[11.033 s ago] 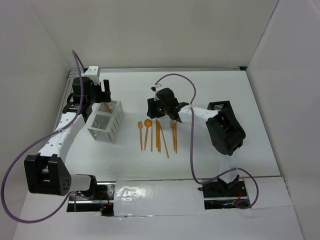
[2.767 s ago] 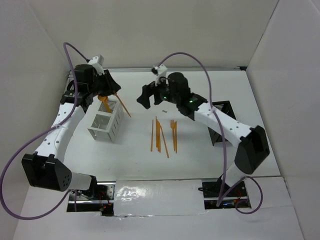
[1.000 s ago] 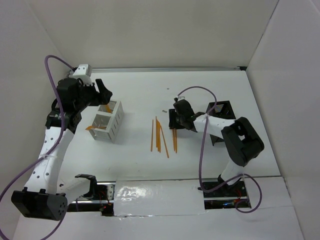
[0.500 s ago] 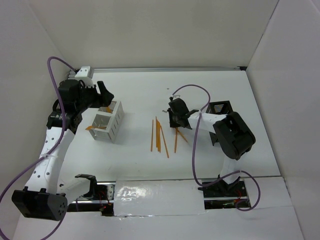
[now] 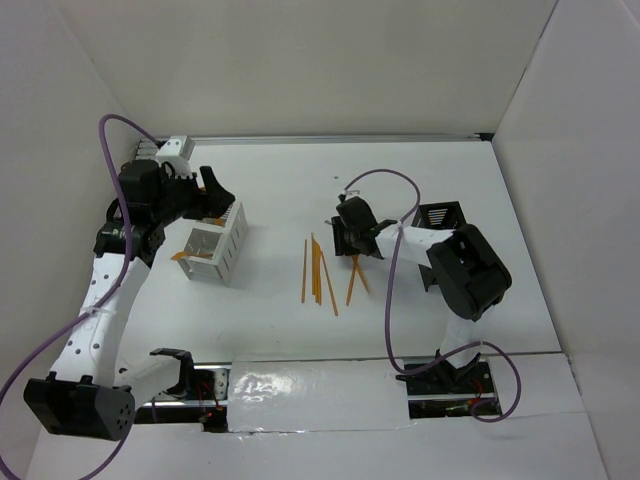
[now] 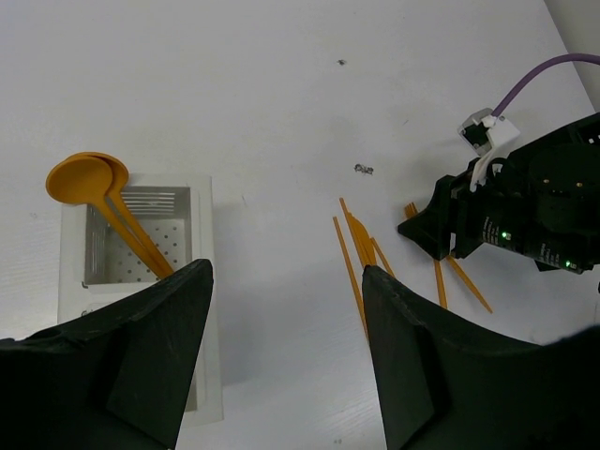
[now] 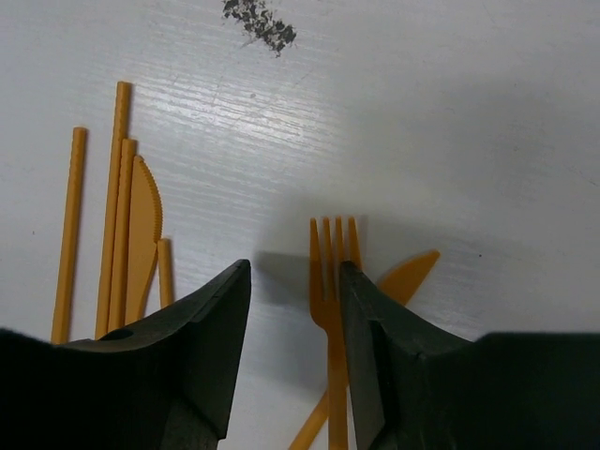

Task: Sort the eating utensils into containers

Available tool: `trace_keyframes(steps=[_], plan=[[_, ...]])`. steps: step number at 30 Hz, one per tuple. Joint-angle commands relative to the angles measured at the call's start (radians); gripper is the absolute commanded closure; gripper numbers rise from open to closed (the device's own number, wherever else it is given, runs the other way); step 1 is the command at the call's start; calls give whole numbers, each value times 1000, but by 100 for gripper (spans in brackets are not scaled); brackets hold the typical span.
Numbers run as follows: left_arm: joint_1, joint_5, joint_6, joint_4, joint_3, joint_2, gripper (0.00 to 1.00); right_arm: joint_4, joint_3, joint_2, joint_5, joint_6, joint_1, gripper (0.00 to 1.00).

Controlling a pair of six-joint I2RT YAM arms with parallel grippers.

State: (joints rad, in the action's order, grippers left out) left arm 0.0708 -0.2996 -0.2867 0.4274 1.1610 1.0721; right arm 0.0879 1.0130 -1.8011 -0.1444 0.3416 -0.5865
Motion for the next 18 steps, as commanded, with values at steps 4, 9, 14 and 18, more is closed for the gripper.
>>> trace_keyframes(steps=[4, 9, 14, 18], plan=[[3, -45, 17, -12, 32, -8, 23, 88, -21, 83, -24, 10, -15, 48], [3, -65, 14, -15, 32, -12, 23, 110, -30, 161, -24, 19, -29, 47], [3, -95, 8, -16, 29, -15, 23, 121, -62, 203, -44, 27, -29, 46], [4, -99, 9, -15, 26, -15, 23, 131, -105, 218, -79, 33, -33, 46]])
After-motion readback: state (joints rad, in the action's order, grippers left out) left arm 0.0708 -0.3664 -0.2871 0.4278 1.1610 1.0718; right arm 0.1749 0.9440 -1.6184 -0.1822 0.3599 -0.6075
